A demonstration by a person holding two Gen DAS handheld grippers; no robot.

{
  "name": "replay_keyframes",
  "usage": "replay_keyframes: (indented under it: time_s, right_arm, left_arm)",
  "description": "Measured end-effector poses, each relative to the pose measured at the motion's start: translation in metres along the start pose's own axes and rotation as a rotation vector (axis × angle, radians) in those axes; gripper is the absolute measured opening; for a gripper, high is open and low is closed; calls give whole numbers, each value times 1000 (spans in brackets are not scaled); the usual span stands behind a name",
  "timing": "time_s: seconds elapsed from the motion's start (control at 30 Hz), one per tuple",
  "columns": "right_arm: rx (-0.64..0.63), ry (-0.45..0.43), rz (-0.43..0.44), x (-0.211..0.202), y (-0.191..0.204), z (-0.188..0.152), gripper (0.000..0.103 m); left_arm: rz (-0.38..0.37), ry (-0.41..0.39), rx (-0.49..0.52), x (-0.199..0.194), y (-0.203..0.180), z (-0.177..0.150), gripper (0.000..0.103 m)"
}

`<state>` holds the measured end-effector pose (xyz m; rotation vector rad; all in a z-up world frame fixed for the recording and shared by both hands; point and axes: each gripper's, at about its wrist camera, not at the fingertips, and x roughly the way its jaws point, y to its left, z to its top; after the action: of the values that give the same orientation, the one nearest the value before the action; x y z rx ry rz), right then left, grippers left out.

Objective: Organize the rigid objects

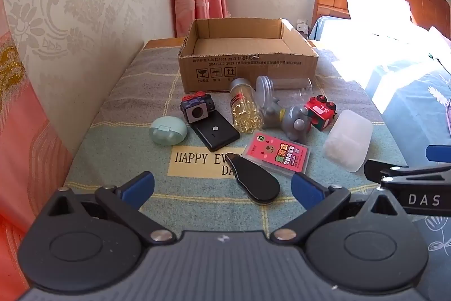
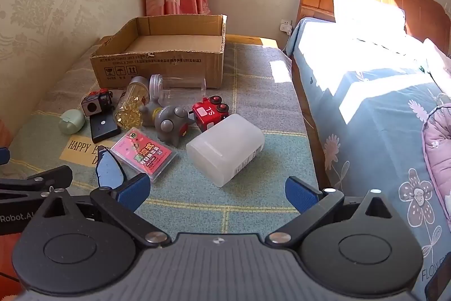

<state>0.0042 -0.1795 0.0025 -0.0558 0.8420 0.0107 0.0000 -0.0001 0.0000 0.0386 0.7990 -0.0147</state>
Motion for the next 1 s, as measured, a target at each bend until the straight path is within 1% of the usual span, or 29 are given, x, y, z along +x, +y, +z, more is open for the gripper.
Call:
replay_keyframes:
  time_s: [0.17,0.23,0.27,1.0]
  right_arm:
    - [3,-3,2,1,2,2,103]
    - [0,-1,0,2,3,3,103]
    - [1,-2,0,2,3,3,103]
    - [-3,-1,-9,0,2,1,103]
  left_arm:
    - [10,-10,12,-1,-4,-1,102]
    - [-13,-2,-9,1,-2,-1,102]
    - [-4,-1,-5,2,-5,0,102]
    - [-19,-7,-2,-4,-3,-1,102]
